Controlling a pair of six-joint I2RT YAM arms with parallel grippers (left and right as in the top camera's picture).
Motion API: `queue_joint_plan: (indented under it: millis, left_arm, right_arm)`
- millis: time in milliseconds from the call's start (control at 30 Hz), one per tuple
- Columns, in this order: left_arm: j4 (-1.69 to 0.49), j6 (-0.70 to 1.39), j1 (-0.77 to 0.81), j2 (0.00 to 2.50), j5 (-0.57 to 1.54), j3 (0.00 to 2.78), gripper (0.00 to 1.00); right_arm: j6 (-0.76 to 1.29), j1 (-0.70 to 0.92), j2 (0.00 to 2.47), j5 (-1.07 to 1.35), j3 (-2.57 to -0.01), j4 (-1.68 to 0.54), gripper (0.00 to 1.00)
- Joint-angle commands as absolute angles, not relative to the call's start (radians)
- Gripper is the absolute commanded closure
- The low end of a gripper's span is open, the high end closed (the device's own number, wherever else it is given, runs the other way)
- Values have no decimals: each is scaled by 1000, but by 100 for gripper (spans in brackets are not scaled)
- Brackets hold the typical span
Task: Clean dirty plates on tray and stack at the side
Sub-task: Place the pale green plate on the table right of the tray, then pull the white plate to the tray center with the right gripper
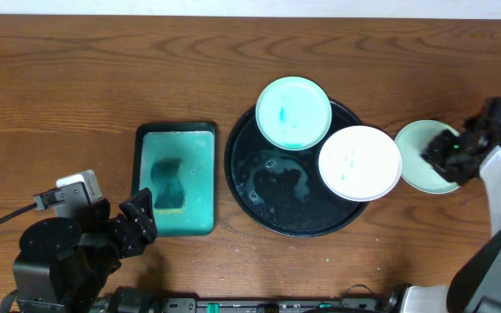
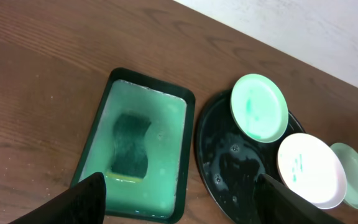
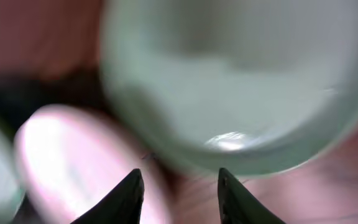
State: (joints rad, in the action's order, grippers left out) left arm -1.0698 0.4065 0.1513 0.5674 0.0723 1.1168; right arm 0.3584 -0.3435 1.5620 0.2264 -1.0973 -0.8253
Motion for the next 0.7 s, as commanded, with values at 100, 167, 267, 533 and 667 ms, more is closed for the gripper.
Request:
queue_joint_plan:
  millis: [100, 167, 267, 533, 667]
  left_arm:
    - [-1068, 397, 147, 574, 60, 1132, 24]
    - [-1068, 397, 147, 574, 60, 1132, 24]
    - [-1068, 397, 147, 574, 60, 1132, 24]
    - [-1068, 397, 147, 574, 60, 1132, 24]
    - [-1069, 397, 147, 574, 60, 1132, 24]
  right_arm:
    - [345, -141, 1559, 27, -1068, -838, 55]
    - [443, -102, 1565, -135, -1025, -812, 48]
    - [472, -76, 1575, -163, -952, -721, 55]
    - [304, -71, 1537, 186, -905, -718, 99]
    - [237, -57, 1451, 331, -905, -773, 99]
